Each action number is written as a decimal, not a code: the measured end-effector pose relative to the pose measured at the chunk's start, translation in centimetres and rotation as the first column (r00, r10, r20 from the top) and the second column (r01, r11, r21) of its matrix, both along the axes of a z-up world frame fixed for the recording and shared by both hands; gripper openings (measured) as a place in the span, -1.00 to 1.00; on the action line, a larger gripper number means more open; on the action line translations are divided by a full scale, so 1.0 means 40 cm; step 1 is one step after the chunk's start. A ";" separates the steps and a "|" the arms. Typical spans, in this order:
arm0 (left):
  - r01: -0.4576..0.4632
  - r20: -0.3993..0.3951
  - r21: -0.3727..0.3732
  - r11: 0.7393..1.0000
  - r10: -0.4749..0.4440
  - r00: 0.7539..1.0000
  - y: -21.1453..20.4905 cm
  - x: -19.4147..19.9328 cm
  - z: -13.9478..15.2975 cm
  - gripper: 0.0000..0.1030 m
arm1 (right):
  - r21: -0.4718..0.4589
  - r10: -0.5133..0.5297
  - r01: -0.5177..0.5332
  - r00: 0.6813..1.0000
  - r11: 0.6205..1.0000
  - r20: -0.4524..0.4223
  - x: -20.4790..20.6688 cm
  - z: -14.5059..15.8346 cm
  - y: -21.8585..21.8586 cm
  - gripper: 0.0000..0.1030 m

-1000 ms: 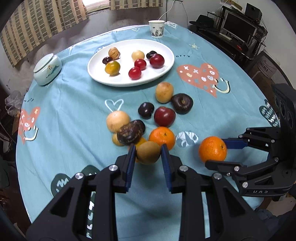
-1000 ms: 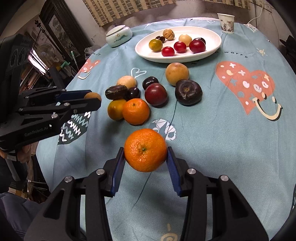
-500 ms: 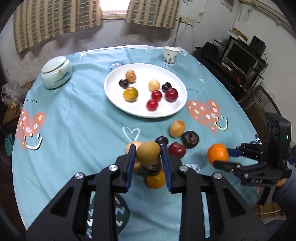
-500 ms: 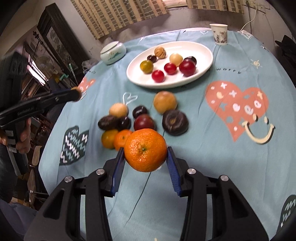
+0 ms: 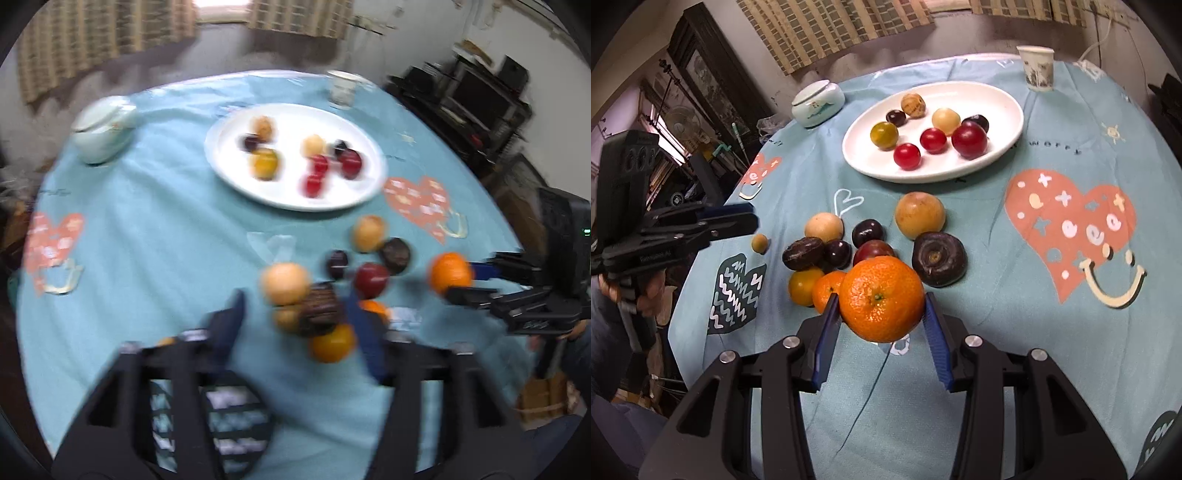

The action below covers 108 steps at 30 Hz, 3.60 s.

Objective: Organize fruits
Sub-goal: 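Grasp a small brown kiwi with the left tool while the right tool holds the tangerine, then carry the kiwi and tangerine onto the plate and open both tools, then pull both open tools back from the plate toward the fruit pile, then grasp another tangerine from the pile with the right tool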

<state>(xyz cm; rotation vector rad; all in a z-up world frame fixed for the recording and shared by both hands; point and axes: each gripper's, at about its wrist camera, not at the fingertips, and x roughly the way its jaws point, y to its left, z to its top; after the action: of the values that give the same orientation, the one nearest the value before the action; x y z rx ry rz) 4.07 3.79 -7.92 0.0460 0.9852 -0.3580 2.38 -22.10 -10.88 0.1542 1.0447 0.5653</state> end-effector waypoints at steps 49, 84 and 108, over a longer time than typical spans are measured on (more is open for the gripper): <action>-0.037 0.022 -0.019 0.999 0.037 0.999 -0.165 0.389 0.049 -0.54 | -0.044 -0.039 0.047 0.985 0.998 0.167 0.387 0.120 0.052 -0.12; -0.172 0.127 0.080 0.982 0.161 0.979 -0.072 0.272 0.102 0.56 | -0.056 -0.084 0.095 0.982 0.994 0.170 0.404 0.184 -0.015 0.45; -0.269 0.009 0.024 0.963 0.269 0.963 0.115 -0.088 0.039 0.59 | -0.208 0.177 -0.180 0.984 0.961 -0.033 -0.002 -0.102 0.227 0.24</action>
<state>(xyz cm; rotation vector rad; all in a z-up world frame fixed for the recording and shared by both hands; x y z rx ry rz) 0.56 8.41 -6.34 -0.0643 0.9759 -0.0951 2.30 -13.01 -14.95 -0.1238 1.1323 0.6129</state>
